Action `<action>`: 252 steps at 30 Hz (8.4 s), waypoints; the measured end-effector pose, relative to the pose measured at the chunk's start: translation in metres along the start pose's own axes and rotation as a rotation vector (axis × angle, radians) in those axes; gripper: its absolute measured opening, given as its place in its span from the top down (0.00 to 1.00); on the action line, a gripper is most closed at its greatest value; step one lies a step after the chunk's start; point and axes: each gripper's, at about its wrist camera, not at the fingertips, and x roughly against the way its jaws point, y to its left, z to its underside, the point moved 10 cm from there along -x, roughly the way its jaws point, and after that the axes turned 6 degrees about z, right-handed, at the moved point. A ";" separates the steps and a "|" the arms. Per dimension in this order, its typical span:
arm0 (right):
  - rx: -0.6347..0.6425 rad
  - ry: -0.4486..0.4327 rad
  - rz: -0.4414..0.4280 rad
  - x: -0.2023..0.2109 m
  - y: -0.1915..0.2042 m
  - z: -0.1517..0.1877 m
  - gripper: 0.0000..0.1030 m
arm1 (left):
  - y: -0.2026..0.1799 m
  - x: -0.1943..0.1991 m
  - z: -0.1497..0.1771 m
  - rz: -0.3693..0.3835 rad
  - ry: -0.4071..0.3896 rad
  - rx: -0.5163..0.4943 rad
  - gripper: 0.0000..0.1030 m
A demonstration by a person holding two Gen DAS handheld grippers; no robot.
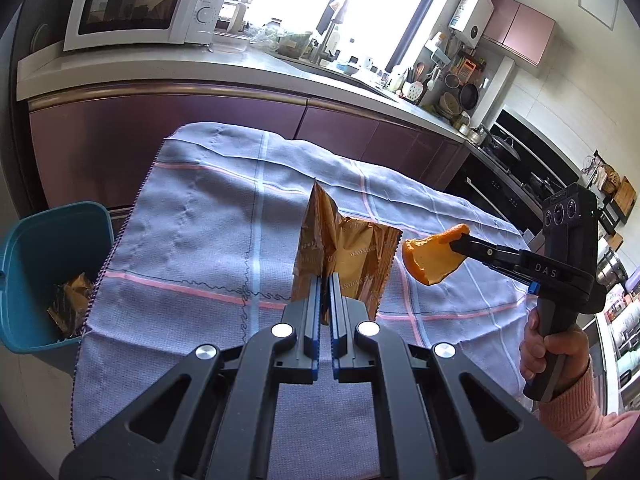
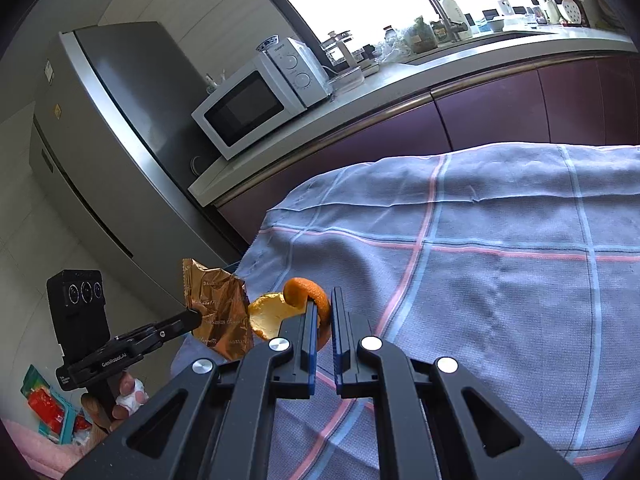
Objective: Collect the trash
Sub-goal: 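Lift the gold wrapper and orange peel and carry both toward the teal bin, then lower the wrapper and peel over the teal bin opening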
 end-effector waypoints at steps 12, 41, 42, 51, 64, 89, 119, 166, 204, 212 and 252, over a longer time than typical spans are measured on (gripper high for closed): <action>0.054 0.023 -0.024 -0.015 0.034 0.008 0.95 | 0.030 0.028 0.004 -0.047 -0.035 0.039 0.96; 0.132 0.063 -0.099 -0.046 0.088 0.004 0.95 | 0.056 0.075 0.008 -0.116 -0.095 0.085 0.96; 0.137 0.063 -0.102 -0.048 0.091 0.004 0.95 | 0.057 0.077 0.008 -0.120 -0.099 0.087 0.96; 0.189 0.081 -0.136 -0.060 0.122 0.001 0.95 | 0.071 0.093 0.007 -0.145 -0.129 0.111 0.96; 0.222 0.109 -0.177 -0.082 0.155 -0.002 0.95 | 0.101 0.126 0.004 -0.204 -0.179 0.144 0.96; 0.273 0.142 -0.232 -0.116 0.204 -0.002 0.95 | 0.140 0.173 0.003 -0.296 -0.233 0.174 0.96; 0.294 0.164 -0.258 -0.140 0.226 -0.002 0.95 | 0.147 0.187 0.010 -0.368 -0.237 0.184 0.96; 0.294 0.250 -0.229 -0.191 0.240 0.008 0.95 | 0.176 0.162 0.014 -0.424 -0.178 0.237 0.96; 0.303 0.309 -0.194 -0.228 0.247 0.023 0.95 | 0.203 0.145 0.028 -0.443 -0.140 0.279 0.96; 0.300 0.318 -0.190 -0.235 0.248 0.027 0.95 | 0.207 0.142 0.029 -0.444 -0.134 0.283 0.96; 0.305 0.363 -0.152 -0.257 0.252 0.041 0.95 | 0.225 0.119 0.044 -0.450 -0.086 0.326 0.96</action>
